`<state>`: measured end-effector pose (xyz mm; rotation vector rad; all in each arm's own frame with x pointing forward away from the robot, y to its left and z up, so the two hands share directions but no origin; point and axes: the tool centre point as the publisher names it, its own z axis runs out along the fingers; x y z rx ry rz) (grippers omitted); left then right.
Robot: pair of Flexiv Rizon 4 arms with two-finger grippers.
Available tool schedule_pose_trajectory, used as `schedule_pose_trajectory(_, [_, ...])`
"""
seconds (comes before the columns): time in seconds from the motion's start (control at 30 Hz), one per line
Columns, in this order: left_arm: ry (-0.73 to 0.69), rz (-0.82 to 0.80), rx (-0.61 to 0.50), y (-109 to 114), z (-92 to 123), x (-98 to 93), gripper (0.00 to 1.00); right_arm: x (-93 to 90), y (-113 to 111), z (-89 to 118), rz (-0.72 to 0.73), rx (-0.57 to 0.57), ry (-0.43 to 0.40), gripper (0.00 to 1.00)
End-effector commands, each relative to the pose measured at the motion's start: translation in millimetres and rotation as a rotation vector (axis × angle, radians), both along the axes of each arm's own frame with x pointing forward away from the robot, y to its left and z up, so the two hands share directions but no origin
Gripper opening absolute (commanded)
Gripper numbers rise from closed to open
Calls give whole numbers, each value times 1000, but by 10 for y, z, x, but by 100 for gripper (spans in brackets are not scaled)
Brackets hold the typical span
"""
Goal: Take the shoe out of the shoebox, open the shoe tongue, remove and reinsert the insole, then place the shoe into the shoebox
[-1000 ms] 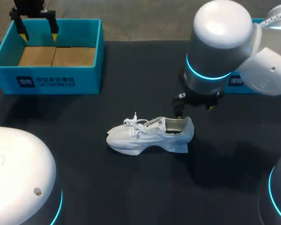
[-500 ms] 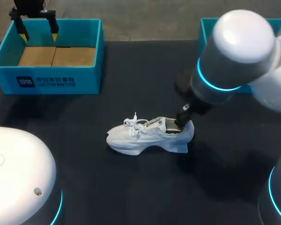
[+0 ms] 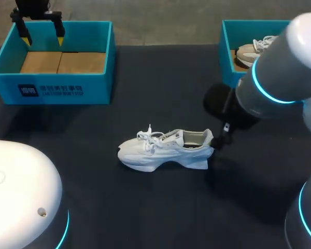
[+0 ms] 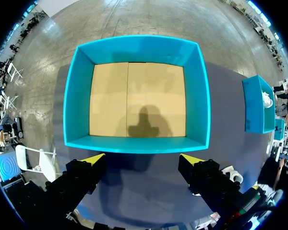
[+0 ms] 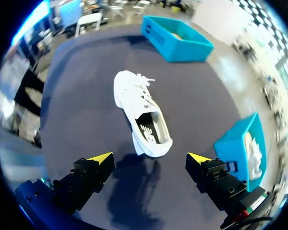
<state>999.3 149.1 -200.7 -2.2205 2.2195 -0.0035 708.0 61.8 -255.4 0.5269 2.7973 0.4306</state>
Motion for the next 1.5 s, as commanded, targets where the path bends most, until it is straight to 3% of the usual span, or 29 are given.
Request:
schedule_pose_trajectory(0.03, [1,0,0,2,3,1,100,10,-63,-60,602,151,-352,100])
schedule_pose_trajectory(0.8, [1,0,0,2,3,1,100,10,-63,-60,602,151,-352,100])
schedule_pose_trajectory(1.0, [1,0,0,2,3,1,100,176,-191,-183,578,200,-284,100])
schedule_pose_trajectory(1.33, [1,0,0,2,3,1,100,443,-433,-462,597,290,-295,100])
schedule_pose_trajectory(1.5, [1,0,0,2,3,1,100,500,-569,-676,575,314,-248,100])
